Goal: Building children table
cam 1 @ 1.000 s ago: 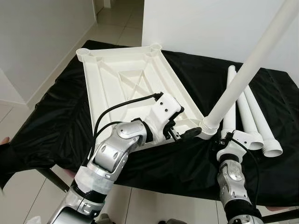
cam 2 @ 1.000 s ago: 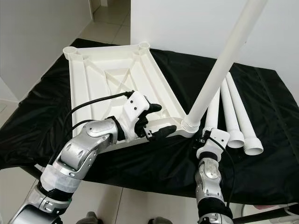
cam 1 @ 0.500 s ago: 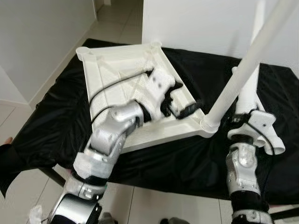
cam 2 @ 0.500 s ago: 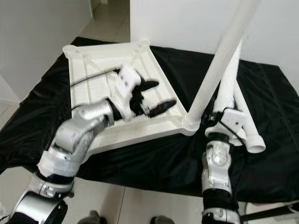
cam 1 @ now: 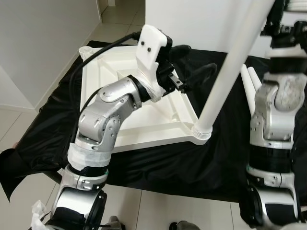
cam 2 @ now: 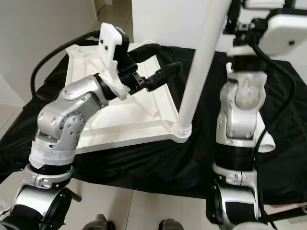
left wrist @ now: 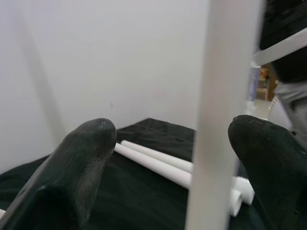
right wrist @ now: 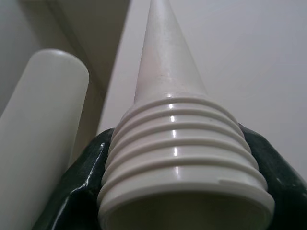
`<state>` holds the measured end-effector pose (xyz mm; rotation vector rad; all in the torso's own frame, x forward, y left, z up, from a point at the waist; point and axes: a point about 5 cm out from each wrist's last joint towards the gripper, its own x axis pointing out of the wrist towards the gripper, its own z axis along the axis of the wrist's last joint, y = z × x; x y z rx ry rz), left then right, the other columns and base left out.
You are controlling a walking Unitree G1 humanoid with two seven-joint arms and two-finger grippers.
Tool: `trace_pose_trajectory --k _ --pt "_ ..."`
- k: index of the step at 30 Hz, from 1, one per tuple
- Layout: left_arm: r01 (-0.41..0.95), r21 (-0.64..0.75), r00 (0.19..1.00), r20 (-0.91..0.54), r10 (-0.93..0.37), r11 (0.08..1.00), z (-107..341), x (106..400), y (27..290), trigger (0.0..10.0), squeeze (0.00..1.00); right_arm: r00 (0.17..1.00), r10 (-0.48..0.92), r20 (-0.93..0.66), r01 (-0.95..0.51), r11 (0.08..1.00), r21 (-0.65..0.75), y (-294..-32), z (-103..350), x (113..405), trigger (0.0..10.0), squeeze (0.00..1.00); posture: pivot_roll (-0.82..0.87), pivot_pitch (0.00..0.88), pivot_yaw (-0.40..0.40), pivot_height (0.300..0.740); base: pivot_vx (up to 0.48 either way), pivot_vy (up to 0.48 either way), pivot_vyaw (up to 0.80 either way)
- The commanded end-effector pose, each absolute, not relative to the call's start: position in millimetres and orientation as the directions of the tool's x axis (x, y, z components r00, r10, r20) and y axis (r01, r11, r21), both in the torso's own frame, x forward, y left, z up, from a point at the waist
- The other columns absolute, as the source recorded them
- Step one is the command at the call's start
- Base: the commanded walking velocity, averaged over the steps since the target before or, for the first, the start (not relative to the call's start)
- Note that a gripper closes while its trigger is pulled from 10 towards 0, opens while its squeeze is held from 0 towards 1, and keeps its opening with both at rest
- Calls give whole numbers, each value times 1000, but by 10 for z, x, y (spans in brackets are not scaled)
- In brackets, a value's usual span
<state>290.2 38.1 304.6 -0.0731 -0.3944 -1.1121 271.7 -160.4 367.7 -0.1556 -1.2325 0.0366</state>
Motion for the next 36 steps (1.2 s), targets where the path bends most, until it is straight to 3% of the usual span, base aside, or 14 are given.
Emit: trace_pose_trajectory --k 1,6,11,26,29,36 --pt "886 146 372 347 -861 441 3084 2890 371 10000 0 261 167 951 32 983 -181 -1505 3787 2609 10000 0 79 0 29 740 0 0 0" --pt "887 132 373 360 -855 442 3142 2900 389 10000 0 218 286 933 -75 958 -276 -1227 3842 2478 10000 0 84 0 38 740 0 0 0" --pt "886 118 386 350 -854 448 3137 2918 406 10000 0 218 286 933 -90 958 -273 -1206 3885 2436 10000 0 81 0 49 740 0 0 0" --pt "900 133 367 281 -887 414 3016 2904 362 10000 0 217 101 971 -265 963 -41 -1511 4071 2368 10000 0 81 0 62 740 0 0 0" --pt "923 136 324 227 -918 360 2918 2838 341 10000 0 227 50 973 -386 922 43 -1697 4027 2277 10000 0 79 0 70 740 0 0 0" --pt "939 153 292 119 -949 308 2673 2789 304 10000 0 217 20 976 -481 872 89 -1815 4012 2205 10000 0 80 2 71 740 0 0 0"
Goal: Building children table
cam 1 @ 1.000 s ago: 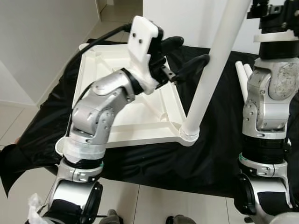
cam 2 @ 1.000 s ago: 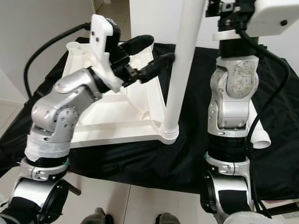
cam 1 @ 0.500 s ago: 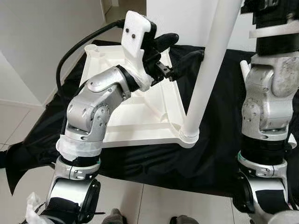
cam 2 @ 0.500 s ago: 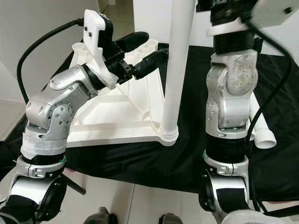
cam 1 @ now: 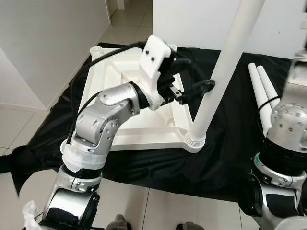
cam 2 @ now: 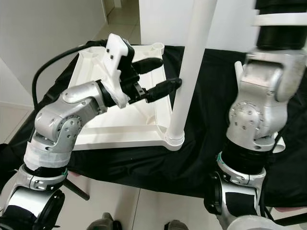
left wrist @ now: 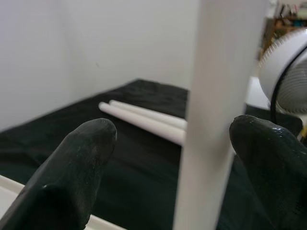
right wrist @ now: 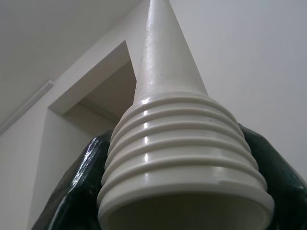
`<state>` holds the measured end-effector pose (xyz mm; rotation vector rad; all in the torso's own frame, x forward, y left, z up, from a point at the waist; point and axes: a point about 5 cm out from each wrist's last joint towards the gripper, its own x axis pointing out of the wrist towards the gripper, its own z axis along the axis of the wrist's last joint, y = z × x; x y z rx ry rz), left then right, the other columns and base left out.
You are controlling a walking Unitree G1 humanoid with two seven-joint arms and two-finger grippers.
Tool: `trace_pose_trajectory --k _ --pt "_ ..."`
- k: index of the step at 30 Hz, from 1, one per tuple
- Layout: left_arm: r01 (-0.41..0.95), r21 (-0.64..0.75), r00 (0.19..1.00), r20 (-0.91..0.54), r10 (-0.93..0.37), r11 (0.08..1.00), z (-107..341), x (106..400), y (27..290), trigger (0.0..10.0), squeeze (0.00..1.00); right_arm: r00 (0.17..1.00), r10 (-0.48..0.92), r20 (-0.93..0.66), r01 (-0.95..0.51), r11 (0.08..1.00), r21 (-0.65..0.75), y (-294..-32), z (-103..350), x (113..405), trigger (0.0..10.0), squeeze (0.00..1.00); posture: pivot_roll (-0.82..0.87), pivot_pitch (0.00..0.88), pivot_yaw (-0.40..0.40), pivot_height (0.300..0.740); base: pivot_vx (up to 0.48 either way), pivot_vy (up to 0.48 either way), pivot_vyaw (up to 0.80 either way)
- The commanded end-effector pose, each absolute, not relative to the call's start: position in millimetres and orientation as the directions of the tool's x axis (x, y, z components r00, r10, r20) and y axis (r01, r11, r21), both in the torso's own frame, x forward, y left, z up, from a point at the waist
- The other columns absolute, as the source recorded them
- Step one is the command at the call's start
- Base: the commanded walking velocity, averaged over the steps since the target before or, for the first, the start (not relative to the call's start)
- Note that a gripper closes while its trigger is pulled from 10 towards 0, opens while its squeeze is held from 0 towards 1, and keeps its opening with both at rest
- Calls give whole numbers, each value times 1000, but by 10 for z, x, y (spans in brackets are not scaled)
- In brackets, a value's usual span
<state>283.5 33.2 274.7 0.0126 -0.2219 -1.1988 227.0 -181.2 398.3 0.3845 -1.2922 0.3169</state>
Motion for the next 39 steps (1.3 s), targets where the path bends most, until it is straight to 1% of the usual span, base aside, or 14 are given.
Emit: trace_pose_trajectory --k 1,6,10,13,15,17,20,21,24,28,30,34,36,39 --pt "939 153 292 119 -949 308 2673 2789 304 10000 0 217 20 976 -481 872 89 -1815 4012 2205 10000 0 80 2 71 740 0 0 0" --pt "941 152 291 83 -953 301 2581 2784 293 10000 0 210 11 978 -501 860 98 -1850 4019 2189 10000 0 79 4 69 740 0 0 0" --pt "959 115 271 -85 -959 260 2134 2756 275 10000 0 193 -1 981 -544 832 108 -1985 4055 2129 10000 0 74 8 61 740 0 0 0" --pt "958 106 283 -182 -942 267 1880 2757 262 10000 0 198 15 980 -558 824 100 -2028 4075 2100 10000 0 70 11 60 740 0 0 0" --pt "958 106 283 -182 -942 267 1880 2757 262 10000 0 198 15 980 -558 824 100 -2028 4075 2100 10000 0 70 11 60 740 0 0 0" --pt "949 112 313 -216 -925 295 1795 2788 240 10000 0 202 24 979 -566 818 97 -2030 4079 2093 10000 0 69 10 54 740 0 0 0" --pt "910 121 413 -253 -875 396 1646 2919 95 10000 0 222 54 974 -586 805 89 -2006 4078 2107 10000 0 64 12 50 740 0 0 0" --pt "910 121 413 -253 -875 396 1646 2919 95 10000 0 222 54 974 -586 805 89 -2006 4078 2107 10000 0 64 12 50 740 0 0 0" --pt "872 129 490 -241 -838 473 1645 3048 -86 10000 0 234 68 970 -598 796 89 -1990 4076 2119 10000 0 60 11 41 740 0 0 0" --pt "867 133 498 -236 -834 480 1647 3066 -118 10000 0 239 72 968 -601 794 89 -1993 4076 2120 10000 0 60 11 41 740 0 0 0" --pt "842 128 540 -187 -821 524 1770 3146 -322 10000 0 245 82 966 -609 789 88 -1970 4082 2128 10000 0 55 14 33 740 0 0 0" --pt "825 105 565 -147 -812 555 1877 3184 -519 10000 0 250 90 964 -617 782 87 -1949 4087 2137 10000 0 54 17 31 740 0 0 0" --pt "825 105 565 -147 -812 555 1877 3184 -519 10000 0 250 90 964 -617 782 87 -1949 4087 2137 10000 0 54 17 31 740 0 0 0" --pt "822 76 570 -69 -819 565 2097 3134 -929 10000 0 258 103 961 -626 775 85 -1923 4102 2164 10000 0 57 28 17 740 0 0 0"
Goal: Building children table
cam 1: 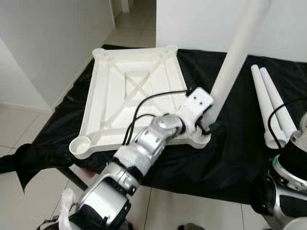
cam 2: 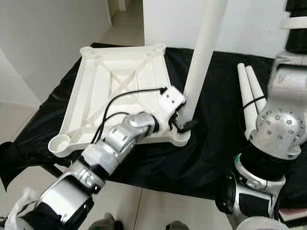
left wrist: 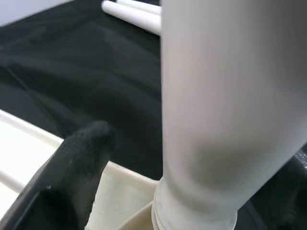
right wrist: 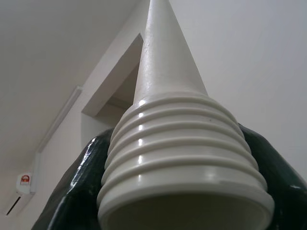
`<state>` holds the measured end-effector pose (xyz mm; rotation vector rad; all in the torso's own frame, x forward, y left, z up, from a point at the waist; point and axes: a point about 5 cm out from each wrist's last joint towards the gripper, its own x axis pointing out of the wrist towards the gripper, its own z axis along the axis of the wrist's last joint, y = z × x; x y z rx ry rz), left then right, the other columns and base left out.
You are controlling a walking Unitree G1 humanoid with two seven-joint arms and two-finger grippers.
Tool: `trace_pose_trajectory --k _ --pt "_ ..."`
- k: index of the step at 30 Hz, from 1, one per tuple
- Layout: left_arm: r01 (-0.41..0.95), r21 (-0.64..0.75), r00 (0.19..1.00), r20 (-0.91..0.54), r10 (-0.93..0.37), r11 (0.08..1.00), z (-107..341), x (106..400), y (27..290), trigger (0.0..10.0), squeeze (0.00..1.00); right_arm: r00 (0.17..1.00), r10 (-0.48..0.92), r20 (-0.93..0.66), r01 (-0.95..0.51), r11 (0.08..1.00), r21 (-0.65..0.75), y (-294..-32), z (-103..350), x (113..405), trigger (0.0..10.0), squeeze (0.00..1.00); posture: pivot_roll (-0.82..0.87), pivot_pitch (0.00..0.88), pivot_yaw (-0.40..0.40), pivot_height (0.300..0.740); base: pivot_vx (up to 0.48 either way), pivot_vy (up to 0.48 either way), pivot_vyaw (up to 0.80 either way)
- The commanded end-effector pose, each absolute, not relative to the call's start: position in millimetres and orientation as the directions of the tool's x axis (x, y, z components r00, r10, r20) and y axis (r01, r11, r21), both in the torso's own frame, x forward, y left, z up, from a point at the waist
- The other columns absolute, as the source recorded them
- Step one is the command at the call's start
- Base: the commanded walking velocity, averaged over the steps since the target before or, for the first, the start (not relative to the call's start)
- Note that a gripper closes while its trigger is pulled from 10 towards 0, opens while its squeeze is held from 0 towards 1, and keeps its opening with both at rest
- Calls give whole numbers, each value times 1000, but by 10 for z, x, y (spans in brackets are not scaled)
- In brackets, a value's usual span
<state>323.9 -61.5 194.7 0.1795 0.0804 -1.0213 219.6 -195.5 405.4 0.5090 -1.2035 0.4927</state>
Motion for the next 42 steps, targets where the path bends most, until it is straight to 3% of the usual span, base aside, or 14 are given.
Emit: trace_pose_trajectory --k 1,3,8,11,14,19,22,27,30,32,36,42 --pt "822 76 570 -69 -819 565 2097 3134 -929 10000 0 258 103 961 -626 775 85 -1923 4102 2164 10000 0 57 28 17 740 0 0 0" --pt "829 62 559 -51 -828 556 2171 3088 -1085 10000 0 260 108 960 -631 771 84 -1921 4109 2173 10000 0 58 28 14 740 0 0 0" --pt "844 45 537 -46 -843 535 2206 3031 -1199 10000 0 263 115 958 -634 769 81 -1916 4111 2181 10000 0 56 35 13 740 0 0 0" --pt "876 25 482 -18 -876 482 2259 2947 -1294 10000 0 280 145 949 -636 768 70 -1883 4094 2203 10000 0 50 37 17 740 0 0 0" --pt "939 4 342 49 -938 343 2322 2845 -1220 10000 0 315 229 921 -644 764 30 -1791 4022 2251 10000 0 55 41 15 740 0 0 0" --pt "959 25 278 75 -958 281 2351 2812 -1154 10000 0 330 273 904 -652 758 8 -1746 3981 2270 10000 0 55 41 15 740 0 0 0" --pt "987 102 108 139 -984 123 2463 2691 -722 10000 0 366 411 835 -686 726 -57 -1587 3818 2343 10000 0 70 39 -2 740 0 0 0" --pt "984 140 94 104 -990 108 2417 2684 -537 10000 0 382 467 797 -696 713 -84 -1538 3736 2372 10000 0 72 35 -11 740 0 0 0" --pt "981 154 106 75 -992 117 2367 2703 -459 10000 0 384 491 782 -703 704 -97 -1511 3700 2382 10000 0 73 34 -13 740 0 0 0" --pt "975 166 151 -17 -988 146 2207 2725 -230 10000 0 368 540 757 -725 676 -130 -1451 3639 2380 10000 0 77 32 -23 740 0 0 0" --pt "973 169 162 -33 -986 155 2173 2719 -159 10000 0 364 534 763 -728 674 -124 -1454 3634 2384 10000 0 82 27 -29 740 0 0 0" --pt "973 162 173 -41 -984 164 2172 2652 -104 10000 0 326 363 873 -667 742 -60 -1670 3842 2368 10000 0 84 18 -26 740 0 0 0"
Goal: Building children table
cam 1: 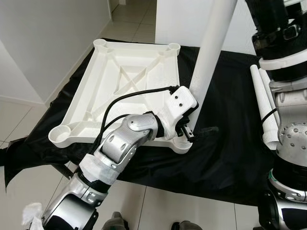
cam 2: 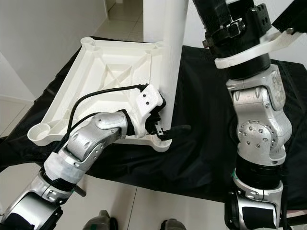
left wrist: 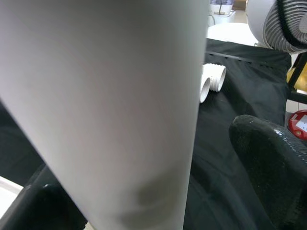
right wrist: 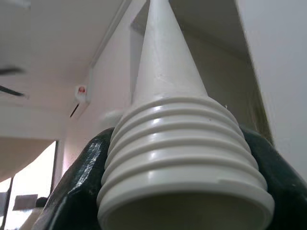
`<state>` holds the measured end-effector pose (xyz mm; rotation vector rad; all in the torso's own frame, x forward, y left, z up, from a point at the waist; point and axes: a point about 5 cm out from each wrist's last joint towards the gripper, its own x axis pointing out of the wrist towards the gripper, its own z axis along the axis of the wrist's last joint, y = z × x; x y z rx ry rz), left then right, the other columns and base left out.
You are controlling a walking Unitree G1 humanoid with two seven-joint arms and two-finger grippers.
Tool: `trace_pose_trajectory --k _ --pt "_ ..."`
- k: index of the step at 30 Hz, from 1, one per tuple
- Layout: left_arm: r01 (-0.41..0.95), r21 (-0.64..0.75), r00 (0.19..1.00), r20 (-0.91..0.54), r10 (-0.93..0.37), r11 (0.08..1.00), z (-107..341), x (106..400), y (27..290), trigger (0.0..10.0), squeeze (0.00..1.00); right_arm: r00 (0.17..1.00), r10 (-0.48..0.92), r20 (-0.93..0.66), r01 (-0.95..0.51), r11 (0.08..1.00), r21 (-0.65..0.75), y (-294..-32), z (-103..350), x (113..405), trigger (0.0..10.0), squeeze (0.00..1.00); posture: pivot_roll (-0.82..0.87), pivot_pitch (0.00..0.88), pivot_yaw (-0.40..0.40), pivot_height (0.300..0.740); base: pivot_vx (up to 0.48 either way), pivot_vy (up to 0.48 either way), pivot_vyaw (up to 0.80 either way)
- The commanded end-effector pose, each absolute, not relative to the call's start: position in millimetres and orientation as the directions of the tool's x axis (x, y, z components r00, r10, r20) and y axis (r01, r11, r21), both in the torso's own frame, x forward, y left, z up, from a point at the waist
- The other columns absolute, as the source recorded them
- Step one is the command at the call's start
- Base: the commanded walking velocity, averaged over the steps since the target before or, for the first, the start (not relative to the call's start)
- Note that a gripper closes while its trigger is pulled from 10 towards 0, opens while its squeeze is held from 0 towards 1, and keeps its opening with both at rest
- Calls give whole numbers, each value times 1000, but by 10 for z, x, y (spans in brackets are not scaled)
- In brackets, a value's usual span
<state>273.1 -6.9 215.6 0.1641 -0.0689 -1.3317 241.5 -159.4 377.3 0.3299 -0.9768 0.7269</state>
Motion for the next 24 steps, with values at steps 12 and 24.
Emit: trace_pose_trajectory --k 12,24 --pt "973 155 186 -81 -979 172 2129 2634 -44 10000 0 167 379 910 -730 668 -144 -1636 4050 2095 10000 0 71 9 2 740 0 0 0" --pt "965 187 214 -156 -964 184 1983 2626 15 10000 0 127 669 732 -816 490 -307 -1331 3825 1884 10000 0 70 21 12 740 0 0 0"
